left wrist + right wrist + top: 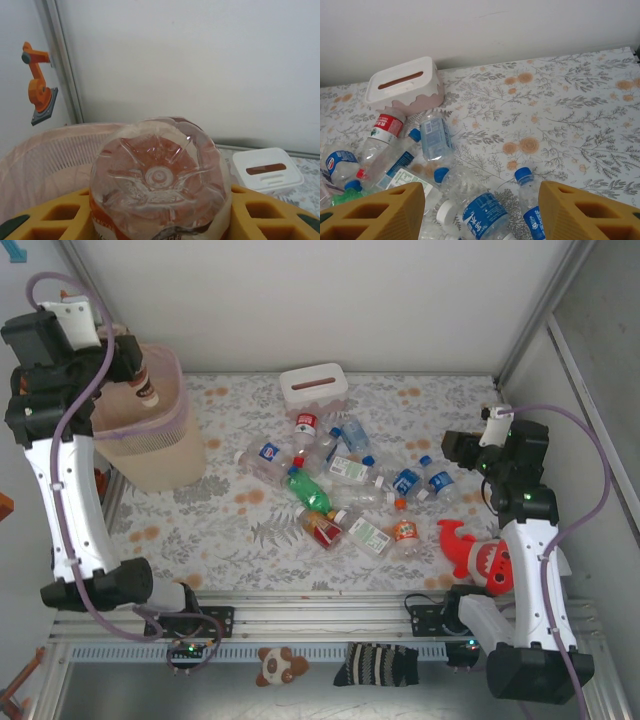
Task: Put the plastic bottles in the bin
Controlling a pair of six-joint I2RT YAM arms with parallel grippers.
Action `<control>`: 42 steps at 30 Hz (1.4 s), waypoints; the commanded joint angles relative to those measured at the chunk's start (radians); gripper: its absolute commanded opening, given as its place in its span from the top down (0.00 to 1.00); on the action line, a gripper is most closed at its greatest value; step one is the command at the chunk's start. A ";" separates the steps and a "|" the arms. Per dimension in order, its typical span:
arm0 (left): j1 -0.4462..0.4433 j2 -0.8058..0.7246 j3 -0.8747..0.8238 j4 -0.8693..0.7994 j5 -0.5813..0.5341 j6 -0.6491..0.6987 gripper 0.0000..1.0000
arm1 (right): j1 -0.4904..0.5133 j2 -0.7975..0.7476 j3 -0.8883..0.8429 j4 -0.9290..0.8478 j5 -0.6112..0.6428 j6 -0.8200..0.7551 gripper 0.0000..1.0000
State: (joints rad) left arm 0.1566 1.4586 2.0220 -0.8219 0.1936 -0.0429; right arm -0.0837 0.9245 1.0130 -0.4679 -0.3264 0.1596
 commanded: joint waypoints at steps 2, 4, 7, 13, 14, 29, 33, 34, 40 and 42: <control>0.055 0.091 0.025 0.036 0.127 -0.060 0.58 | 0.006 0.001 0.033 -0.011 0.009 -0.015 0.39; 0.064 0.124 0.019 0.046 0.152 -0.072 0.59 | 0.007 -0.001 0.030 -0.012 0.012 -0.016 0.39; 0.062 0.167 -0.005 0.050 0.174 -0.068 0.59 | 0.007 -0.003 0.023 -0.011 0.017 -0.019 0.39; 0.063 0.221 -0.116 0.070 0.179 -0.033 0.60 | 0.007 -0.001 0.022 -0.011 0.017 -0.019 0.39; 0.063 0.230 -0.138 0.072 0.178 -0.027 0.60 | 0.006 -0.001 0.022 -0.011 0.017 -0.020 0.39; 0.060 0.363 -0.372 0.034 0.211 0.061 0.61 | 0.007 -0.001 0.011 -0.017 0.017 -0.028 0.39; 0.059 0.397 -0.379 -0.019 0.189 0.105 0.61 | 0.007 0.004 0.007 -0.009 0.012 -0.026 0.39; 0.058 0.408 -0.375 -0.039 0.181 0.120 0.61 | 0.007 0.007 0.006 -0.008 0.009 -0.024 0.39; 0.037 0.451 -0.381 -0.084 0.063 0.181 0.61 | 0.007 0.009 -0.005 0.000 0.007 -0.024 0.39; 0.022 0.467 -0.381 -0.086 0.015 0.197 0.61 | 0.006 0.009 -0.006 0.000 0.006 -0.023 0.39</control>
State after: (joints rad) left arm 0.1982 1.9015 1.6531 -0.8417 0.2802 0.0952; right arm -0.0837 0.9333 1.0126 -0.4675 -0.3214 0.1528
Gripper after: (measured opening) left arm 0.478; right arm 0.610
